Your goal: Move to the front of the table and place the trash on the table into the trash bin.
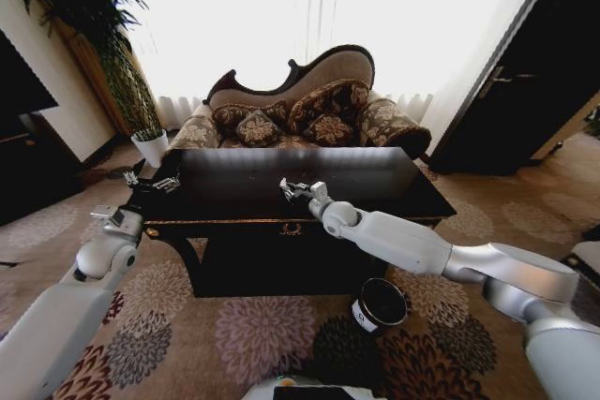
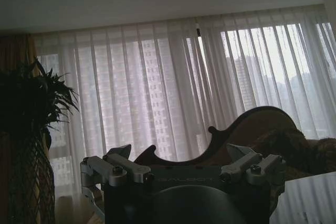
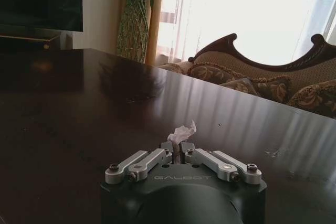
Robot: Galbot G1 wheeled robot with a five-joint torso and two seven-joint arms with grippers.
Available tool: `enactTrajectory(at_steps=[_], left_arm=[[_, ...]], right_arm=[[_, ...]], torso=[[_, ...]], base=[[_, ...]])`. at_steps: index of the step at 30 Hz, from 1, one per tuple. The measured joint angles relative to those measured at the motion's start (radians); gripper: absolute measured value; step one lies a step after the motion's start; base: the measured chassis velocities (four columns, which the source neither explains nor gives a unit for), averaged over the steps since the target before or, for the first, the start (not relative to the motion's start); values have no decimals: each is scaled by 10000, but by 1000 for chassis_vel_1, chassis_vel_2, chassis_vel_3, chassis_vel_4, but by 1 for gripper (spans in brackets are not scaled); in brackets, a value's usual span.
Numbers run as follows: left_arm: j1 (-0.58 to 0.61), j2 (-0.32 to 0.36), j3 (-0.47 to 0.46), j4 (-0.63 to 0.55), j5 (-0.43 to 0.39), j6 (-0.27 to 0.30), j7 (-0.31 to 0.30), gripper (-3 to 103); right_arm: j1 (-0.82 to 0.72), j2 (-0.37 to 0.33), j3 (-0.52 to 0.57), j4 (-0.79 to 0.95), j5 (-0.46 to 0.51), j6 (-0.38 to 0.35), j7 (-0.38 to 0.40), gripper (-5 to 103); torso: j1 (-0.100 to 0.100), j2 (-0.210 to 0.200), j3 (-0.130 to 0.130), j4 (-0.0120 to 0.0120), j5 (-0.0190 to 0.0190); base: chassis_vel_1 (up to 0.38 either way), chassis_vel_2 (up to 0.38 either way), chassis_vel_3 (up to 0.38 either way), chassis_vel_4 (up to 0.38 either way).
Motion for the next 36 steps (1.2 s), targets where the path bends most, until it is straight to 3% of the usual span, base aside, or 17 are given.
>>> enactTrajectory(at_steps=[2, 9, 20, 22, 25, 26, 31, 34, 36], left_arm=[[0, 0, 0, 0, 0, 0, 0, 100], [0, 0, 0, 0, 0, 0, 1, 100], [0, 0, 0, 0, 0, 0, 1, 100], [0, 0, 0, 0, 0, 0, 1, 100], [0, 0, 0, 0, 0, 0, 1, 100], [0, 0, 0, 0, 0, 0, 1, 100], [0, 0, 0, 0, 0, 0, 0, 100], [-1, 1, 0, 0, 0, 0, -1, 100], [0, 0, 0, 0, 0, 0, -1, 100]], right_arm=[[-43, -63, 71, 112, 30, -10, 69, 2], [-384, -476, 568, 939, 90, -94, 333, 0], [-1776, -2398, 2522, 2994, 211, -183, 488, 0], [-2434, -2939, 3308, 3328, 216, -183, 480, 0], [-3116, -3157, 3977, 3550, 184, -184, 470, 0], [-4299, -3423, 5073, 3892, 63, -183, 448, 0], [-6015, -3949, 6716, 4485, -228, 24, 397, 0], [-6776, -4051, 7553, 4721, -266, 62, 384, 0], [-8268, -4011, 8987, 5139, -357, 79, 349, 0]], torso=[[0, 0, 1, -1, 0], [0, 0, 2, 0, 0], [0, 0, 1, -1, 2], [0, 1, -1, 0, -3], [0, 0, -1, -2, 0], [0, 0, -1, -3, 5], [-1, 1, -1, -3, -1], [-1, 1, -1, 0, -2], [0, 0, 0, -1, 1]], base=[[0, 0, 0, 0], [0, 0, 0, 0], [0, 0, 0, 0], [0, 0, 0, 0], [0, 0, 0, 0], [0, 0, 0, 0], [0, 0, 0, 0], [0, 0, 0, 0], [0, 0, 0, 0]])
